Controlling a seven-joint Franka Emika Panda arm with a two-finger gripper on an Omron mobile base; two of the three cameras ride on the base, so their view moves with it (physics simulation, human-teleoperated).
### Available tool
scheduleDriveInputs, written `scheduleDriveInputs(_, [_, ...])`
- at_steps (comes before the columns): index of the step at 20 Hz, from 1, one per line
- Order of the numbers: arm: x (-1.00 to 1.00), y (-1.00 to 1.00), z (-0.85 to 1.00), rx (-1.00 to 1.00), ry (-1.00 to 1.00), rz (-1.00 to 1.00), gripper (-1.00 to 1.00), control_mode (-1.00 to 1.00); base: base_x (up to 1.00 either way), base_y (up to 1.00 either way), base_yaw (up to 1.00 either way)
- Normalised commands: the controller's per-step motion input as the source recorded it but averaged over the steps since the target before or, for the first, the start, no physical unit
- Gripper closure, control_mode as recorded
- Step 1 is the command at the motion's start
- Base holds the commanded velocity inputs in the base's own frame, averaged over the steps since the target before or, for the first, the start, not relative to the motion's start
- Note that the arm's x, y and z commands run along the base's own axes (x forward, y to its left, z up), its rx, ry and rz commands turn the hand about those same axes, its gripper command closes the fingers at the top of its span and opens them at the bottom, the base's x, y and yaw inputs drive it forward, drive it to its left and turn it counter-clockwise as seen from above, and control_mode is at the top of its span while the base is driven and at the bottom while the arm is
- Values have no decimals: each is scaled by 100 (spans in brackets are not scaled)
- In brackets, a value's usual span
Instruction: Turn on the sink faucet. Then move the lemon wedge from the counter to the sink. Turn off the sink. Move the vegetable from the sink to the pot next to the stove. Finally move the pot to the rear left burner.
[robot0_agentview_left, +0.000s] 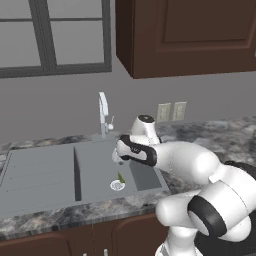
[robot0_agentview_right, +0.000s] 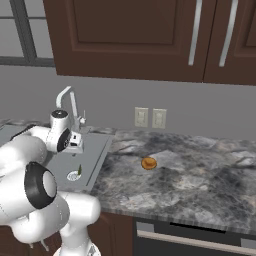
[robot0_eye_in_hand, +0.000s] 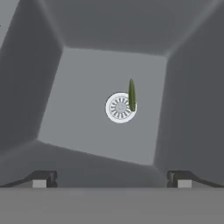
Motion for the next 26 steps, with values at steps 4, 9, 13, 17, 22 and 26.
scheduleDriveInputs(4, [2, 0, -41, -6, 3, -9, -100, -100, 0, 0, 0])
scheduleDriveInputs(9, [8, 0, -27, -5, 6, -5, -100, -100, 0, 0, 0])
scheduleDriveInputs(13, [28, 0, -29, -6, 9, -2, -100, -100, 0, 0, 0])
scheduleDriveInputs(17, [34, 0, -34, -5, 11, 0, -100, -100, 0, 0, 0])
scheduleDriveInputs(22, [34, 0, -31, -3, 8, 0, -100, -100, 0, 0, 0])
scheduleDriveInputs(26, [34, 9, -24, -1, 3, 0, -100, -100, 0, 0, 0])
